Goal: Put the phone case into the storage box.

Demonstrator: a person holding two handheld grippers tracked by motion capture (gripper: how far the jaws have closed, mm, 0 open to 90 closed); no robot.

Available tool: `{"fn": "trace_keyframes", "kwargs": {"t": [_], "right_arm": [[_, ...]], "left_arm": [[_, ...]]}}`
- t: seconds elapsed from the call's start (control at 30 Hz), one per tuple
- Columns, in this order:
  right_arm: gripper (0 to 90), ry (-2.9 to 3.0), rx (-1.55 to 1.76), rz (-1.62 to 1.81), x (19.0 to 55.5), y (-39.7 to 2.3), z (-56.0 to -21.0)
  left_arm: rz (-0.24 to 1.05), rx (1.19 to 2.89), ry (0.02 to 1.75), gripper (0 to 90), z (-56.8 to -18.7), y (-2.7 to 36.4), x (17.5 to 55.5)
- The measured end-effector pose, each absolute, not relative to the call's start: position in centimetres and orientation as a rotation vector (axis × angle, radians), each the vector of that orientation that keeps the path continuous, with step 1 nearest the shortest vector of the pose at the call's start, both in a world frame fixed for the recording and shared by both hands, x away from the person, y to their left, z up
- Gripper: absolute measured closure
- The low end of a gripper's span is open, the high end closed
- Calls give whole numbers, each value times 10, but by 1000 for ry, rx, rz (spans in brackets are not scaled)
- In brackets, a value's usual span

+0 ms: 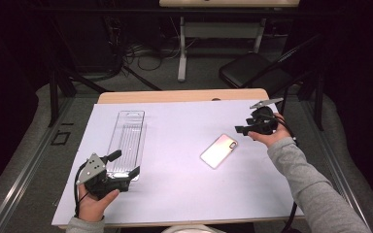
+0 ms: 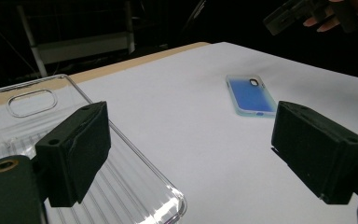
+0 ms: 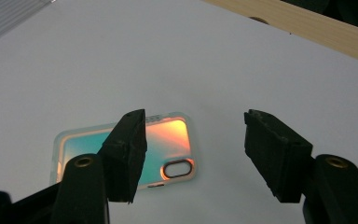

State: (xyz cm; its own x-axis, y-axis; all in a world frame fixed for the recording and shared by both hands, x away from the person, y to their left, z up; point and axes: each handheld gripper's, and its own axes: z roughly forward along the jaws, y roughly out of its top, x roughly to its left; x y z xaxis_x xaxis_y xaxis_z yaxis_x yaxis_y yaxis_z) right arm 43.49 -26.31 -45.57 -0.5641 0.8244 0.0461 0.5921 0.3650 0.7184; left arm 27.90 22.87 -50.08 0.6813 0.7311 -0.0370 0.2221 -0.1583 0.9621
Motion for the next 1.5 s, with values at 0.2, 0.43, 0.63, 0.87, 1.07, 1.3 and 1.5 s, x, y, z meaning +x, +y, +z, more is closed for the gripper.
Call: {"fn": "trace_keyframes", "kwargs": {"t": [0.2,0.43,0.63,0.87,1.07,1.3,1.5], "right_arm": [[405,2369,1224,938,445,-259,-453],[440,2416,1185,842,455,-256,-450],[464,2475,1234,777,465,-251,-449],[463,2539,1204,647,476,-242,-450],[464,2590,1188,546,485,-236,-451],[503,2615,1211,532,492,-234,-458],[558,2656,1246,460,500,-235,-468]], "left_arm": [[534,1713,777,117,-501,229,279],[530,1710,778,118,-501,230,279],[528,1708,780,119,-501,230,279],[524,1708,778,121,-502,230,279],[525,1710,779,125,-502,230,279],[524,1713,777,127,-502,230,279],[525,1714,780,130,-502,230,279]]}}
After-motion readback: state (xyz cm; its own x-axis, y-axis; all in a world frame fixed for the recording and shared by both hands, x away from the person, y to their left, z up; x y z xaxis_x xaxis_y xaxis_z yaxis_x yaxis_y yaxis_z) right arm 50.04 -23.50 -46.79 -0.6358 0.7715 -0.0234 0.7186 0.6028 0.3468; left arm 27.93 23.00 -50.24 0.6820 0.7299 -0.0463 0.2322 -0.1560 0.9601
